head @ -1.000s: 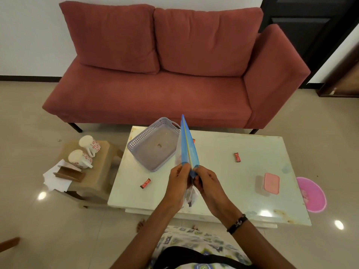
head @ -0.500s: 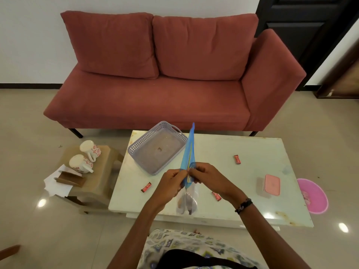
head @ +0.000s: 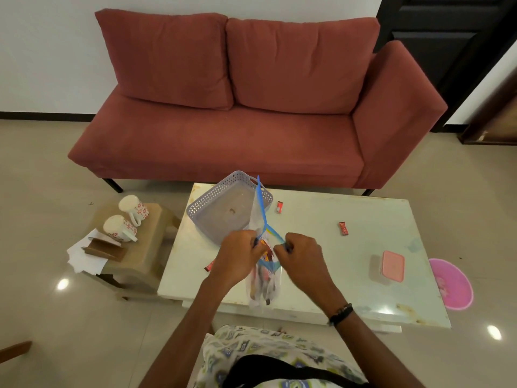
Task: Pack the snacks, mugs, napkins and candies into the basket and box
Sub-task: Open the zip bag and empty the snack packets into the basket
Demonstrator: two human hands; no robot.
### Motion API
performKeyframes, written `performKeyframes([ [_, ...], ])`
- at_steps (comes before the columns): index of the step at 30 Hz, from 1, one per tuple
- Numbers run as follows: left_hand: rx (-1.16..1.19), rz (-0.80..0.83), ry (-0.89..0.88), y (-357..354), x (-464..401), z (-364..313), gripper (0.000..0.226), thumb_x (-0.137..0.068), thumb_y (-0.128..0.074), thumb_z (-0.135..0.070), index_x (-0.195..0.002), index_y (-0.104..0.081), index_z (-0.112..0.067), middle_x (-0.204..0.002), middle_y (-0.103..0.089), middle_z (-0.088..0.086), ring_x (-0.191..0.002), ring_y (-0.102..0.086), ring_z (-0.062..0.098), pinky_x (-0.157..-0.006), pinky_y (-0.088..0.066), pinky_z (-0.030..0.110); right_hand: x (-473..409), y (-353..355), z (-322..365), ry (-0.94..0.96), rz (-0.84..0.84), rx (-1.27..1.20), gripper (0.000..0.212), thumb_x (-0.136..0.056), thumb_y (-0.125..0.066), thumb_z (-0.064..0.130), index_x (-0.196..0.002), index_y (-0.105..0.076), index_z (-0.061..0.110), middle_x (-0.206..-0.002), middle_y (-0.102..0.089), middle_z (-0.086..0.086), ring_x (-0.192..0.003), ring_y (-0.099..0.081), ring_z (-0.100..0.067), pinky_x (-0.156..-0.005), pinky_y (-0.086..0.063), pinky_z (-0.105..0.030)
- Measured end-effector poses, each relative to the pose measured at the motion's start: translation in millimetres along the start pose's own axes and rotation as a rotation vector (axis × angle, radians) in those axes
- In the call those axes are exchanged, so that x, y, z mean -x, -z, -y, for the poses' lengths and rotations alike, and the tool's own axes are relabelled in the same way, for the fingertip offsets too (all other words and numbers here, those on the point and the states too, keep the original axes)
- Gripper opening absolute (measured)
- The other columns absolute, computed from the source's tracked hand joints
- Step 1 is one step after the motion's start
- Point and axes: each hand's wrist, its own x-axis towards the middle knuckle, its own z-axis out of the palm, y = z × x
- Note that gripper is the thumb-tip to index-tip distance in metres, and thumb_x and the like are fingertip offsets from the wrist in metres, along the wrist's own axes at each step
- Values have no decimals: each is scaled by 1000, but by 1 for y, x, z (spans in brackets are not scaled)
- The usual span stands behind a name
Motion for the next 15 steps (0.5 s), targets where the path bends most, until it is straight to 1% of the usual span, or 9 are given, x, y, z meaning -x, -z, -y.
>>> performKeyframes([
  [2, 40, -15, -16, 1, 1, 6, 37, -89, -57, -17, -58, -38, -9, -52, -35, 2, -48, -28, 10, -48, -24, 21, -4, 8, -8, -52, -14, -5, 44, -85, -57, 16, -51, -29, 15, -50, -30, -1, -48, -23, -11, -47, -20, -23],
  [4, 111, 15, -12, 3, 3, 9, 36, -89, -57, -15, -59, -38, -9, -55, -35, 7, -51, -28, 11, -50, -26, 22, -6, 12, -13, -58, 57, 28, 35, -87, -57, 21, -57, -39, 11, -55, -40, -5, -51, -32, -13, -49, -25, -25],
  [5, 142, 31, -8, 3, 3, 10, 36, -89, -57, -14, -59, -38, -9, -56, -34, 8, -52, -29, 12, -50, -27, 23, -7, 12, -13, -47, 106, 49, 30, -87, -58, 26, -64, -45, 11, -60, -47, -5, -54, -40, -15, -51, -30, -25],
  [7, 188, 61, -5, 4, 4, 10, 33, -89, -56, -14, -61, -41, -6, -59, -35, 11, -55, -32, 13, -53, -30, 27, -11, 10, -10, -10, 187, 49, 25, -87, -61, 36, -83, -51, 13, -79, -60, -3, -70, -55, -18, -60, -41, -25],
  [9, 186, 88, 5, 7, 5, 8, 30, -90, -56, -15, -64, -46, -2, -62, -38, 13, -59, -37, 17, -57, -35, 31, -21, 4, -3, 65, 202, 61, 24, -87, -61, 37, -95, -54, 15, -92, -63, 0, -80, -59, -19, -67, -45, -27],
  [10, 168, 97, 13, 8, 5, 9, 30, -90, -55, -15, -64, -46, -3, -61, -39, 13, -58, -38, 17, -57, -36, 31, -26, 2, 1, 112, 171, 94, 21, -88, -61, 34, -92, -57, 14, -91, -64, -1, -78, -58, -19, -67, -44, -28],
  [11, 124, 97, 21, 10, 5, 10, 31, -89, -55, -16, -63, -44, -6, -59, -39, 10, -57, -39, 15, -57, -36, 29, -31, 0, 3, 149, 127, 131, 17, -88, -61, 30, -86, -59, 13, -84, -65, -3, -73, -57, -21, -65, -40, -27],
  [13, -84, 51, 18, 13, 5, 11, 30, -90, -56, -23, -65, -41, -13, -58, -41, 1, -54, -40, 13, -54, -34, 24, -34, -3, 6, 190, 80, 189, 18, -88, -61, 25, -80, -65, 9, -76, -67, -6, -65, -53, -22, -59, -34, -24],
  [15, -261, -45, -35, 15, 6, 9, 19, -89, -57, -32, -83, -48, -16, -73, -53, -3, -64, -51, 14, -57, -40, 22, -29, -4, 8, 221, 114, 196, 20, -89, -60, 26, -85, -70, 10, -79, -71, -7, -64, -52, -18, -58, -38, -23],
])
